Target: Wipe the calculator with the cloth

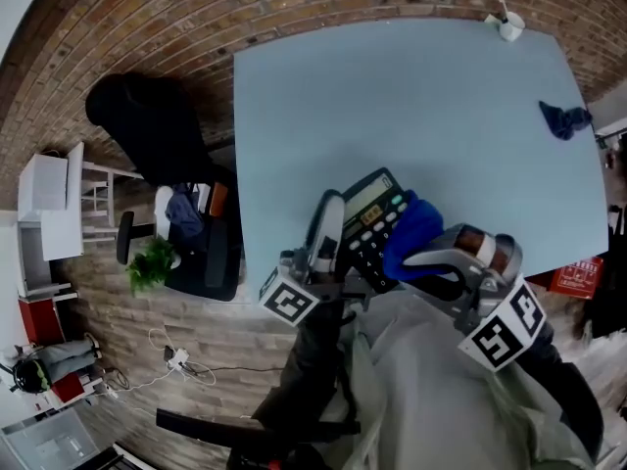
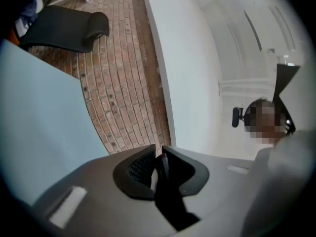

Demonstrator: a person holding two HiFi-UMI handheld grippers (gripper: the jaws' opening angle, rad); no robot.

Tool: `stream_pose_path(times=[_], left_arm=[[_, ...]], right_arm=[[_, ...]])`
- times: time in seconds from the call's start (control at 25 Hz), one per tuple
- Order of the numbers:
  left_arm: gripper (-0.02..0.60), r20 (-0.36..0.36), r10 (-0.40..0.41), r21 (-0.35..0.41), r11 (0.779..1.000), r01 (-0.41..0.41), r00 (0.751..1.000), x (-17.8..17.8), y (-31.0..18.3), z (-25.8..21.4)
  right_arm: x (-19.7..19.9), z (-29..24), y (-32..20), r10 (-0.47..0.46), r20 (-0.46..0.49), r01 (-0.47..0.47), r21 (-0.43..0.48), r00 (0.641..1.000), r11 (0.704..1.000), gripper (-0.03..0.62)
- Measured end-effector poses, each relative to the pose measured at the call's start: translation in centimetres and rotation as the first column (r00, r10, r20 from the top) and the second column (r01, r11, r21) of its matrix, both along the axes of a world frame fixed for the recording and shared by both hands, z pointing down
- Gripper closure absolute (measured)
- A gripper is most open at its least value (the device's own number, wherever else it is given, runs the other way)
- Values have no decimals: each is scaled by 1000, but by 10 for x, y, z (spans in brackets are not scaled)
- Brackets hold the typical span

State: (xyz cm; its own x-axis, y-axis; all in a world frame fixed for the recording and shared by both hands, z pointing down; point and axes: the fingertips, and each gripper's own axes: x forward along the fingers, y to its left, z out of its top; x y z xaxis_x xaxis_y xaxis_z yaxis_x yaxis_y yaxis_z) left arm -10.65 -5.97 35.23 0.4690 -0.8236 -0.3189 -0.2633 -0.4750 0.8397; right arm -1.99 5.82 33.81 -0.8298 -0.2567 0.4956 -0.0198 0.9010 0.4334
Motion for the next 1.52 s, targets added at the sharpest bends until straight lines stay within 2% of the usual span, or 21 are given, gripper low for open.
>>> stream_pose_path(times=[0.08,0.2,0.28,0.4,0.48,0.56,0.68,0.72,0.8,0.88,1.0,1.12,1.2,1.28,1.36,1.44,1.52], left_arm=[[534,56,3,-2,1000,-3,998,9,1,1],[531,61,18,7,1000,-19,998,17,3,-2],[531,43,1,6,1000,-2,999,11,2,-3],[529,-38,-55,-22,998,54,998,-1,0,-3],[529,-74,-108,-63,993,103,991,-8,-1,-1],[529,-42,-151,-77,986,148,988,-11,-1,-2],[529,88,-187,-54,980,192,978,-13,-1,-4],[529,108,-194,-49,979,200,975,-14,-1,-5],[529,114,-206,-50,976,213,972,-14,-1,-6],[529,112,-210,-55,975,217,971,-11,-1,-6],[529,124,-192,-53,978,200,974,-3,1,-5],[529,116,-188,-49,980,195,975,-3,3,-5],[529,100,-168,-27,985,171,981,-4,4,-9],[529,83,-119,7,993,119,989,2,7,-15],[529,61,-49,31,998,47,997,17,10,-19],[529,41,24,41,999,-25,999,34,12,-20],[528,39,51,40,998,-52,998,40,11,-19]], right_arm=[[-15,9,10,-53,-93,60,75,994,995,534],[-29,8,11,-88,-54,92,82,995,992,533],[-24,4,-7,-25,-1,25,74,1000,997,533],[0,4,-53,177,23,-178,102,984,979,533],[5,3,-60,212,18,-212,113,977,971,533],[-6,0,-38,129,7,-129,116,992,985,533],[-25,-1,3,-30,-18,32,119,999,992,533],[-29,-2,12,-66,-20,68,104,998,992,533],[-35,-1,17,-98,-23,100,91,995,991,533],[-39,2,7,-92,-52,98,136,994,986,533],[-40,3,-12,-55,-43,62,170,998,984,533],[-33,2,-12,-32,2,31,146,999,989,533],[-19,2,-21,37,69,-44,104,997,994,533],[0,-3,-49,158,174,-170,55,972,984,533],[18,-14,-80,246,280,-264,28,928,964,532],[30,-23,-102,302,352,-316,-20,886,949,532],[32,-23,-110,337,359,-334,-72,870,940,533]])
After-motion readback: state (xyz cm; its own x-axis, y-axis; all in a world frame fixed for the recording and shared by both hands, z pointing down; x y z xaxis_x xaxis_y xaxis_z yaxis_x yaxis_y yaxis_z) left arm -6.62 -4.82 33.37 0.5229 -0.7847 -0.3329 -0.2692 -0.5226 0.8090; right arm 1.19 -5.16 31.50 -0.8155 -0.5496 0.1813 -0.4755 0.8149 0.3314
